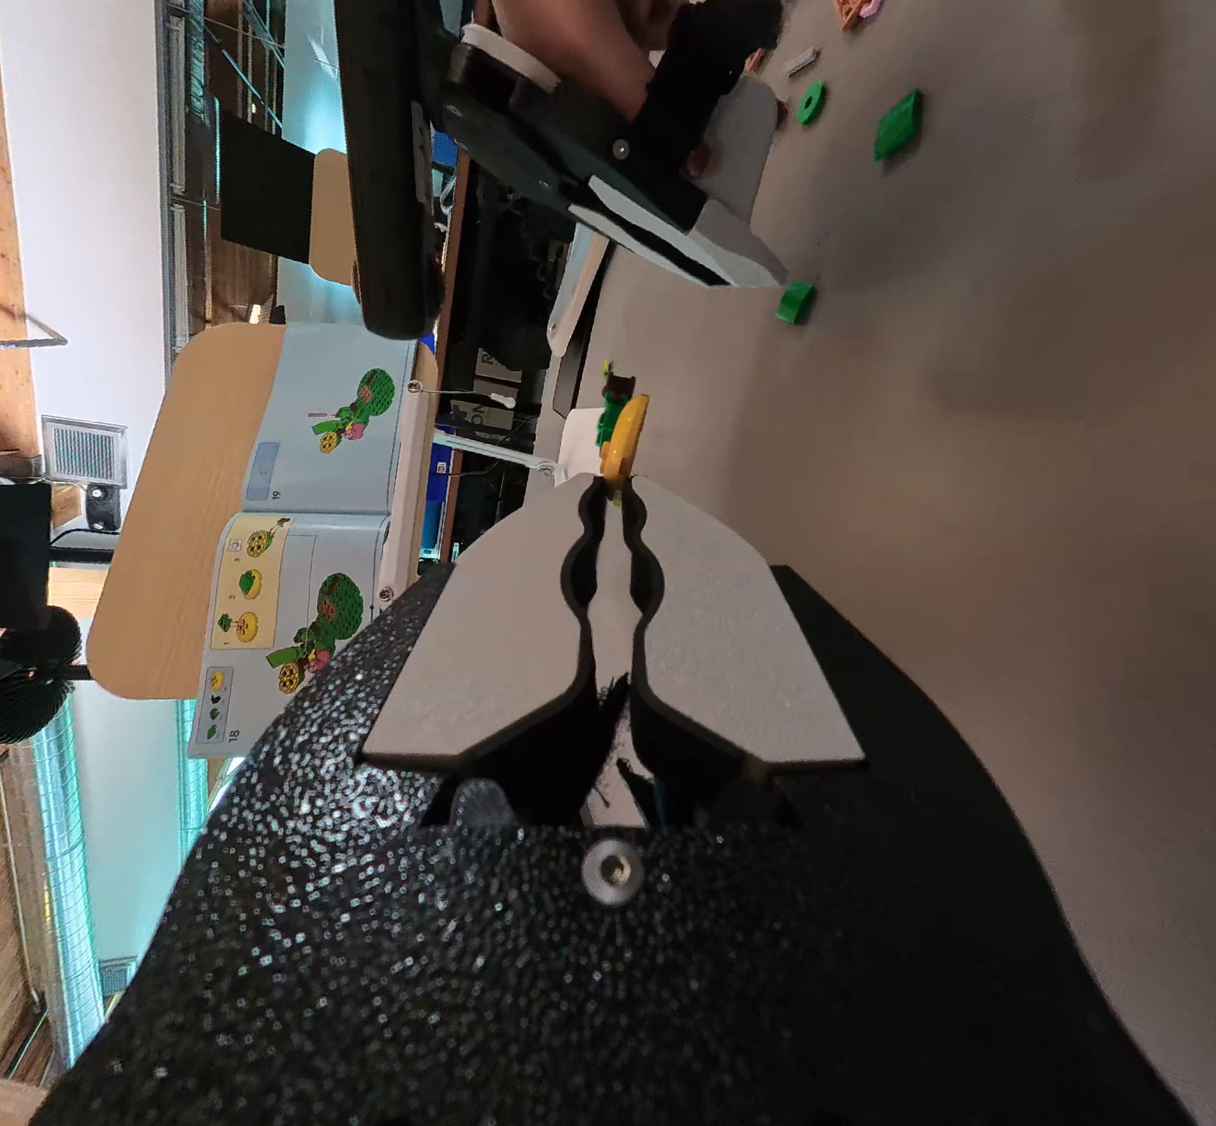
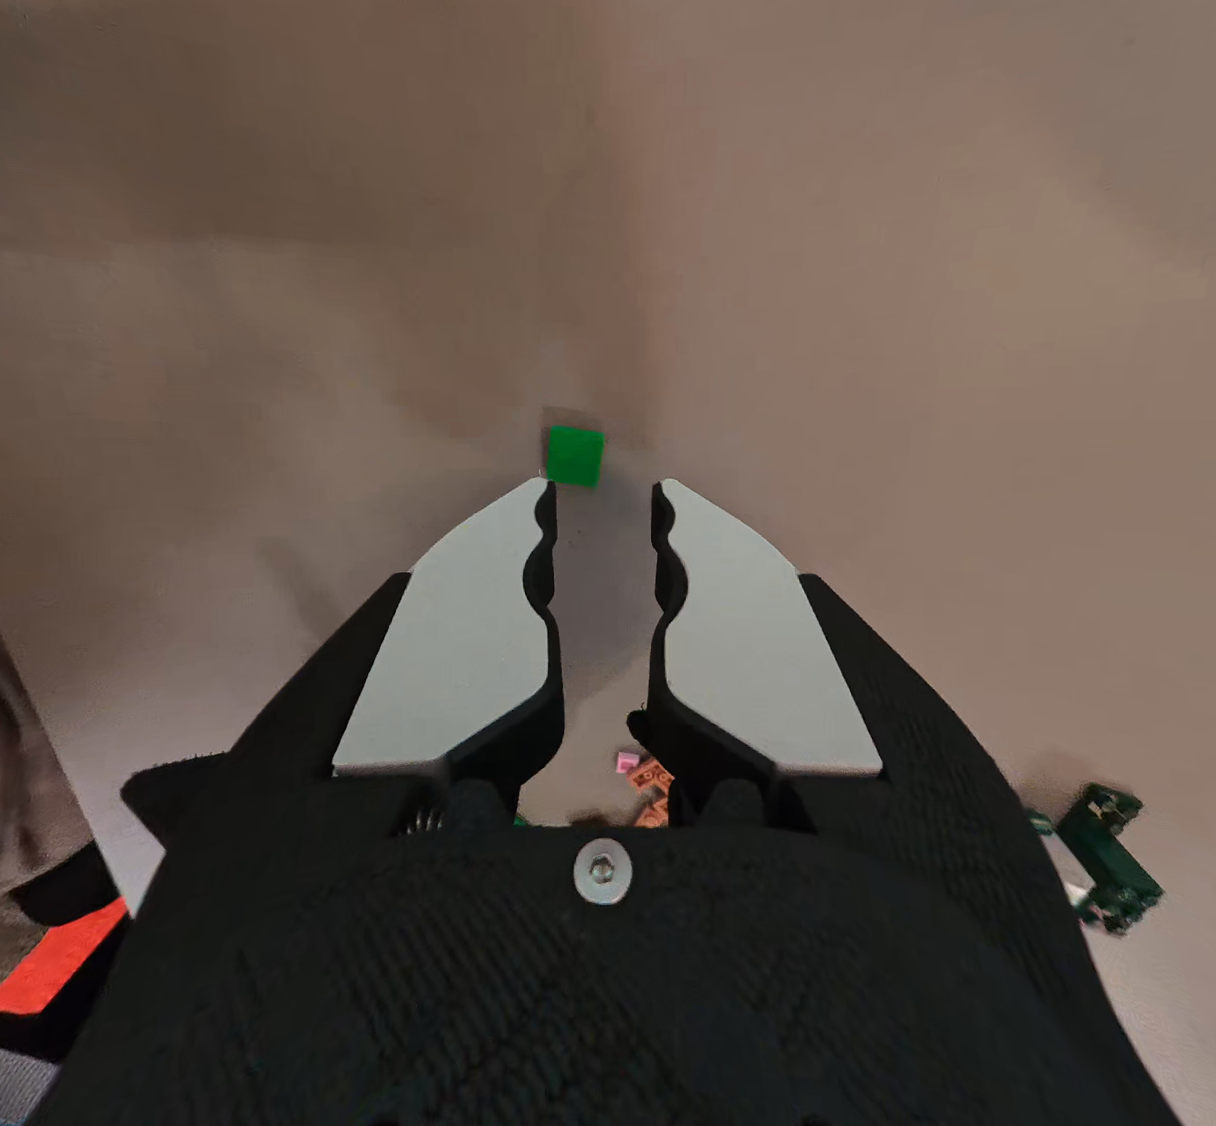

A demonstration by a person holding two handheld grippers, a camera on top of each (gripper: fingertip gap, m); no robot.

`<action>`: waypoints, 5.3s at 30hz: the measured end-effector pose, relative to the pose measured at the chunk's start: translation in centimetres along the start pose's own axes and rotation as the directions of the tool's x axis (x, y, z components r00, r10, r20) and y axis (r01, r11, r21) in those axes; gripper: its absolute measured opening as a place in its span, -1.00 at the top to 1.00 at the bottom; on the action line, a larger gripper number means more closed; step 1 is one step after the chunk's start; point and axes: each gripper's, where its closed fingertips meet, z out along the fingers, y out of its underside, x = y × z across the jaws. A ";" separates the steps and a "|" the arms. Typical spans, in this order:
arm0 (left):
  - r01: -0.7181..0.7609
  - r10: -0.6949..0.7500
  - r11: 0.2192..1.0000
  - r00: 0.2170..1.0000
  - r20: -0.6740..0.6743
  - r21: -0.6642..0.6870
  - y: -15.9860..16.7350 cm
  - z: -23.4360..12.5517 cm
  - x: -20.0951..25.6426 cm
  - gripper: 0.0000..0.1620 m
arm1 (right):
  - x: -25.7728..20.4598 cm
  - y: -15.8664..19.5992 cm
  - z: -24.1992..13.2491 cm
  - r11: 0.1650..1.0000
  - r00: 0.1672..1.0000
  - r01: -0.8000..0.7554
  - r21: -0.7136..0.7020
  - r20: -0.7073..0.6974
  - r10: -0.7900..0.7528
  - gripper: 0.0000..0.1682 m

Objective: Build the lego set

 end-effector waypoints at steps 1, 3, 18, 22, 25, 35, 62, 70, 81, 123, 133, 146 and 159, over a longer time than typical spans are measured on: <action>0.001 -0.001 1.000 1.000 -0.002 0.002 0.0 0.1 0.1 0.94 | 0.0 0.2 0.1 1.000 1.000 0.002 -0.009 -0.003 -0.002 0.69; 0.000 0.000 1.000 1.000 -0.008 0.001 -0.1 0.2 0.2 0.94 | 0.0 0.2 0.3 1.000 1.000 0.013 -0.019 -0.015 -0.014 0.67; -0.002 0.002 1.000 1.000 -0.031 -0.019 0.4 0.4 0.8 0.94 | -0.2 0.1 1.2 0.996 0.998 0.055 -0.068 -0.005 -0.055 0.66; 0.002 -0.003 1.000 0.999 -0.032 -0.019 0.5 0.4 0.8 0.94 | -0.1 0.5 1.2 0.996 0.999 0.044 -0.079 0.004 -0.043 0.68; 0.006 -0.006 1.000 0.999 -0.034 -0.020 0.5 0.4 0.8 0.94 | -0.4 1.0 1.1 0.994 0.999 0.040 -0.100 0.019 -0.039 0.70; 0.015 -0.015 1.000 0.999 -0.044 -0.016 0.5 0.4 1.0 0.94 | 1.4 0.5 0.5 0.991 0.988 0.123 -0.043 -0.091 -0.126 1.00; 0.033 -0.034 0.999 0.998 -0.047 -0.023 1.1 0.6 1.3 0.94 | -4.4 -1.2 2.0 0.978 0.976 0.193 0.077 0.086 -0.199 1.00; 0.064 -0.064 0.996 0.998 -0.013 -0.055 2.7 0.0 0.7 0.94 | -5.0 -3.6 0.8 0.829 0.848 0.518 0.210 0.002 -0.530 0.58; 0.052 -0.056 0.991 0.998 -0.028 -0.122 5.0 0.5 1.7 0.94 | -4.7 -3.0 1.6 -0.171 -0.168 0.974 -0.147 0.028 -0.985 0.47; 0.094 -0.089 0.972 0.995 -0.035 0.217 -7.0 -2.4 -1.6 0.94 | -14.6 -4.4 -14.0 0.964 0.890 0.261 0.050 0.374 -0.261 0.83; -0.034 0.011 0.978 0.994 0.112 0.207 -10.0 -5.5 -4.5 0.94 | -17.4 -3.8 -16.8 0.934 0.929 0.356 -0.038 0.118 -0.349 0.83; -0.078 0.033 0.968 0.981 0.189 0.239 -10.7 -6.9 -5.6 0.95 | -18.0 -3.6 -17.2 0.902 0.912 0.409 -0.142 0.024 -0.410 0.83; -0.060 0.008 0.960 0.982 0.189 0.273 -11.0 -7.4 -5.9 0.95 | -18.1 -4.1 -17.5 0.923 0.932 0.360 -0.133 0.083 -0.351 0.84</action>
